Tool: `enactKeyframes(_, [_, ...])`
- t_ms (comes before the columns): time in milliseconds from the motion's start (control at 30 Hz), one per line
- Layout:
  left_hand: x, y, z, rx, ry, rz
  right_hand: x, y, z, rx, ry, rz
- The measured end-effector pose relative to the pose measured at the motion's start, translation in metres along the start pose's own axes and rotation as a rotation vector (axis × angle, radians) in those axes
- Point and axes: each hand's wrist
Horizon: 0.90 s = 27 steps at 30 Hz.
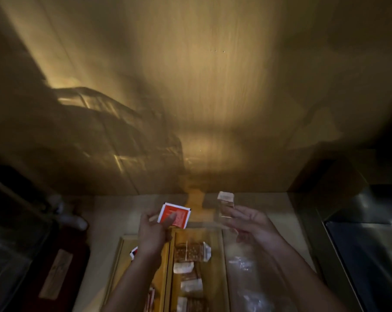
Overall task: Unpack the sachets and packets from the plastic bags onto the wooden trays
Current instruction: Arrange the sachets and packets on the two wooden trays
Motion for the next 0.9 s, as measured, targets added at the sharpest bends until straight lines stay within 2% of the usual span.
enactKeyframes(133, [-0.012, -0.043, 0.016, 0.028, -0.015, 0.038, -0.016, 0.018, -0.024, 0.034, 0.007, -0.147])
enactKeyframes(233, [-0.021, -0.069, 0.031, 0.042, -0.093, 0.02, -0.032, 0.03, -0.04, -0.001, 0.034, -0.156])
enactKeyframes(367, [-0.028, -0.099, 0.053, -0.051, -0.21, -0.014, -0.049, 0.043, -0.055, -0.011, 0.091, -0.165])
enactKeyframes(533, [-0.041, -0.131, 0.074, -0.05, -0.216, -0.134, -0.06, 0.053, -0.076, -0.114, 0.152, -0.155])
enactKeyframes(900, [-0.046, -0.139, 0.093, 0.102, -0.223, -0.172, -0.064, 0.059, -0.099, -0.451, 0.01, -0.153])
Point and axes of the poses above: each hand's wrist, its own x-axis towards the middle knuckle, its own y-axis out of the palm, z = x × y, and after that the axes turned 14 degrees about -z, right-handed
